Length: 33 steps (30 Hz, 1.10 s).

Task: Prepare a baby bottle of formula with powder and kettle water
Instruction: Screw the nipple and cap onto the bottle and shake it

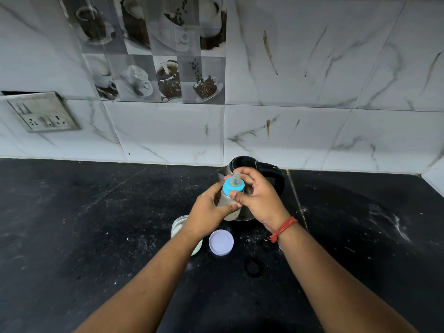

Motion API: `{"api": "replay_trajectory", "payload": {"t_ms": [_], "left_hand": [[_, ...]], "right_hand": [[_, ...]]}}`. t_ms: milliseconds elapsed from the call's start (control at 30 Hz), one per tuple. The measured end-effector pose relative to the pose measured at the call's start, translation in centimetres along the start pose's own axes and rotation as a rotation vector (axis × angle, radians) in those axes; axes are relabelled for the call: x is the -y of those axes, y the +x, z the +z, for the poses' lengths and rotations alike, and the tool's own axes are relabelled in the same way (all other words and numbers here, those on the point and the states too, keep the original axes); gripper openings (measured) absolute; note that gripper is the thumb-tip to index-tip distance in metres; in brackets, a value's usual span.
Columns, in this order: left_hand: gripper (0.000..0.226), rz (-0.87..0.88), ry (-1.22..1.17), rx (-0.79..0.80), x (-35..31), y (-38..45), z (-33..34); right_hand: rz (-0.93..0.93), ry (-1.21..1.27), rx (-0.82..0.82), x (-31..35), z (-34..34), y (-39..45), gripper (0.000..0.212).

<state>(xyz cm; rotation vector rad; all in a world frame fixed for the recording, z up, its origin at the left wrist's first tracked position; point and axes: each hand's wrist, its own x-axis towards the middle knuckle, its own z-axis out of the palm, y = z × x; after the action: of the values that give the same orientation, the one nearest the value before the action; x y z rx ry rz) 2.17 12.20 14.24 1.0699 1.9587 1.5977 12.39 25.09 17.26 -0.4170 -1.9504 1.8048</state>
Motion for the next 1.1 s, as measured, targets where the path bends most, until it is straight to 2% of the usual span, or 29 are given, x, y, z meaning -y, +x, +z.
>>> {"api": "replay_trajectory", "payload": {"t_ms": [67, 133, 200, 267, 333, 433, 500, 567, 633, 667, 767, 900, 1000, 1067, 1100], "left_hand": [[0.057, 0.035, 0.122, -0.116, 0.1, 0.0, 0.9], [0.054, 0.055, 0.138, -0.173, 0.1, -0.2, 1.6], [0.050, 0.049, 0.077, -0.111, -0.2, -0.1, 1.1], [0.050, 0.003, -0.046, 0.069, -0.6, 0.1, -0.2], [0.049, -0.040, -0.222, 0.267, -1.3, -0.1, -1.1], [0.046, -0.105, -0.445, 0.443, -2.8, -0.6, -0.9], [0.048, -0.146, -0.563, 0.523, -3.7, -0.7, -0.7], [0.049, -0.130, -0.569, 0.644, -4.5, -0.6, -0.7], [0.045, -0.087, -0.505, 0.714, -5.4, -0.5, -0.5], [0.039, -0.070, -0.478, 0.701, -5.7, -0.4, -0.4], [0.021, -0.068, -0.429, 0.517, -6.1, -0.3, -0.3], [0.019, 0.010, -0.122, 0.176, -5.6, 0.2, 0.3], [0.018, 0.030, 0.026, -0.058, -5.7, 0.3, 1.9], [0.022, 0.024, 0.109, -0.159, -5.6, -0.1, 2.6], [0.023, 0.018, 0.114, -0.149, -5.4, -0.2, 2.5]], "right_hand": [[-0.011, 0.030, -0.142, -0.4, 1.8, -0.2, 0.049], [-0.028, 0.057, -0.254, -0.6, 3.0, -0.5, 0.049], [-0.052, 0.038, -0.220, -0.5, 2.7, -0.6, 0.047], [-0.053, -0.016, 0.001, 0.1, 0.7, -0.3, 0.049], [-0.023, -0.103, 0.285, 1.2, -1.4, 0.2, 0.062], [-0.024, -0.128, 0.599, 3.1, -2.9, 1.0, 0.079], [-0.061, -0.078, 0.712, 4.1, -3.0, 1.2, 0.079], [-0.079, -0.039, 0.774, 4.7, -2.9, 1.3, 0.071], [-0.093, -0.009, 0.828, 5.2, -2.5, 1.3, 0.053], [-0.095, 0.019, 0.827, 5.3, -2.2, 1.3, 0.043], [-0.052, 0.111, 0.656, 6.0, -1.2, 1.2, 0.024], [-0.022, 0.088, 0.273, 5.6, 0.7, 0.8, 0.009], [0.041, 0.132, -0.061, 4.6, 2.9, 0.7, 0.013], [0.091, 0.129, -0.154, 3.8, 4.0, 0.4, 0.014], [0.089, 0.100, -0.167, 3.5, 3.9, 0.2, 0.013]]}}
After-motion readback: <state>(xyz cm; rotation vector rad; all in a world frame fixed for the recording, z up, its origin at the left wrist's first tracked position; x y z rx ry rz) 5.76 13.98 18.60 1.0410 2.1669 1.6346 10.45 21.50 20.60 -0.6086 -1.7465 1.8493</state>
